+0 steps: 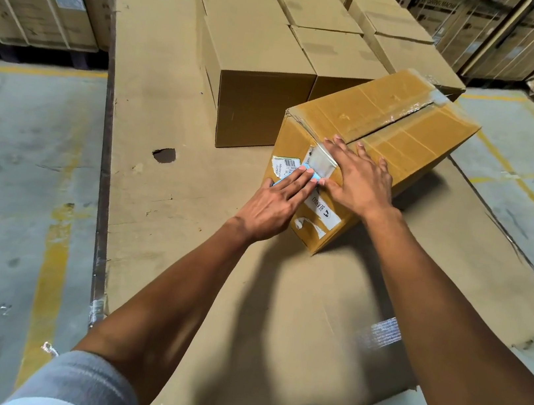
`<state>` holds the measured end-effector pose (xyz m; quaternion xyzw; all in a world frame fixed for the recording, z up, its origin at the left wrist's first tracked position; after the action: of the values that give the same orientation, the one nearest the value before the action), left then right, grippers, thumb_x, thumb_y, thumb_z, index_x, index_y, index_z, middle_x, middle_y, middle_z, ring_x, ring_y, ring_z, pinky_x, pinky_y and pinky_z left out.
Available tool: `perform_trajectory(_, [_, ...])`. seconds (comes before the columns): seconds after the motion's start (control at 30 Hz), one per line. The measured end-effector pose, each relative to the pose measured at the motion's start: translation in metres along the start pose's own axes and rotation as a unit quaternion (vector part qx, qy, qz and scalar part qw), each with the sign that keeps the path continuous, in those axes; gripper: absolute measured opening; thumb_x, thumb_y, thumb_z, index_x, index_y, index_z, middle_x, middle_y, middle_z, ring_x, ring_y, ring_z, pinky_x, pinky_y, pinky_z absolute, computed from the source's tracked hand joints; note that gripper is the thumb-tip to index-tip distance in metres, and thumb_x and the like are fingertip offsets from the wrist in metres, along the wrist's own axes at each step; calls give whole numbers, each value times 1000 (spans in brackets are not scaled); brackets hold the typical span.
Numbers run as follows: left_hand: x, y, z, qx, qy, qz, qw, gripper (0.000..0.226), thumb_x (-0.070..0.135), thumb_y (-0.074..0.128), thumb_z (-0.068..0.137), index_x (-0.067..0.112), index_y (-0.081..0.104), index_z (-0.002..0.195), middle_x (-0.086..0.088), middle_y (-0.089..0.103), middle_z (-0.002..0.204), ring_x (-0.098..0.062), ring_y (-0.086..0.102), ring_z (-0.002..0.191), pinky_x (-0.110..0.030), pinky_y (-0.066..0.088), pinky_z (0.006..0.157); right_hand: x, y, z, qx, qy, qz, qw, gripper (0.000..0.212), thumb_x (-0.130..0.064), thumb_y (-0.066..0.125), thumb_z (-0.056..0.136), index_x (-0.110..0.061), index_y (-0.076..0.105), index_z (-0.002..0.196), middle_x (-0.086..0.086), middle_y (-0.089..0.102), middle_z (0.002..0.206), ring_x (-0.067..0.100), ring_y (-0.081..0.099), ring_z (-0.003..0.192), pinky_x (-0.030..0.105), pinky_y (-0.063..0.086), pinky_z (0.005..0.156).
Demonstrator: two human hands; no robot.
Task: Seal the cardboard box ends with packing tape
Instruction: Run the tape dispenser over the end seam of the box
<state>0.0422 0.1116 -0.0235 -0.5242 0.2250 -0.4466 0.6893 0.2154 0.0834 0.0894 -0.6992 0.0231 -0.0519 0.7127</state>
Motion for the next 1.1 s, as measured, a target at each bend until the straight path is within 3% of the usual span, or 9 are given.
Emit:
perform_trajectory(0.1, [1,-1,1,-7,-6,-11,1000,73,13,61,105,5,29,170,-16,27,178,-33,26,165,-45,47,87,-3,-3,-2,5,9,1,1000,85,-53,68,97,-45,19,166,-12,24,175,37,26,161,71,23,123])
perform_trajectory(0.37, [0,-12,7,-10,-6,-30,999,66,15,59,107,6,36,168,-18,34,174,-36,35,161,-46,51,89,-10,-13,-7,12,31,4,999,82,-52,70,96,-47,25,165,-13,29,173,35,32,159,68,26,123])
perform_trajectory(0.47, [-1,-11,8,-15,-8,-55,998,63,20,53,106,3,39,165,-22,41,170,-41,43,156,-55,58,96,-14,-16,-9,20,38,6,999,84,-53,75,92,-47,31,163,-12,34,172,35,37,156,68,29,122])
perform_trajectory(0.53, [3,-4,5,-43,-1,-47,998,65,23,50,108,4,34,168,-22,39,171,-41,41,157,-59,57,99,-16,-17,-10,16,42,0,999,91,-53,81,87,-45,31,163,-9,34,172,37,38,156,69,29,121])
perform_trajectory(0.7, [16,7,-1,-63,-17,-18,998,69,22,55,109,7,28,170,-16,34,175,-35,33,162,-54,56,96,-14,-13,-10,23,33,-12,999,97,-54,82,85,-44,27,164,-8,31,173,37,37,156,70,28,121])
perform_trajectory(1.0, [-1,-4,-29,36,-26,-24,999,67,15,63,104,7,39,166,-15,38,173,-33,39,160,-47,56,86,-4,1,-5,25,11,-35,999,99,-67,70,89,-42,13,167,-9,20,177,37,29,160,72,27,120])
perform_trajectory(1.1, [-4,1,-40,66,-52,-106,991,64,20,58,103,5,44,163,-17,44,169,-32,41,158,-52,57,103,-6,6,-8,43,0,-40,998,106,-64,70,90,-35,5,169,-3,21,177,38,28,160,71,25,122])
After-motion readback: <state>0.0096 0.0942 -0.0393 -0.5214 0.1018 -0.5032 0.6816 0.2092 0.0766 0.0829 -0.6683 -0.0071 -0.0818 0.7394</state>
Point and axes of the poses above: each hand's wrist, its own z-axis towards the middle knuckle, its own y-axis out of the palm, x = y × z, the point moved 3 cm from there along z, towards the middle knuckle
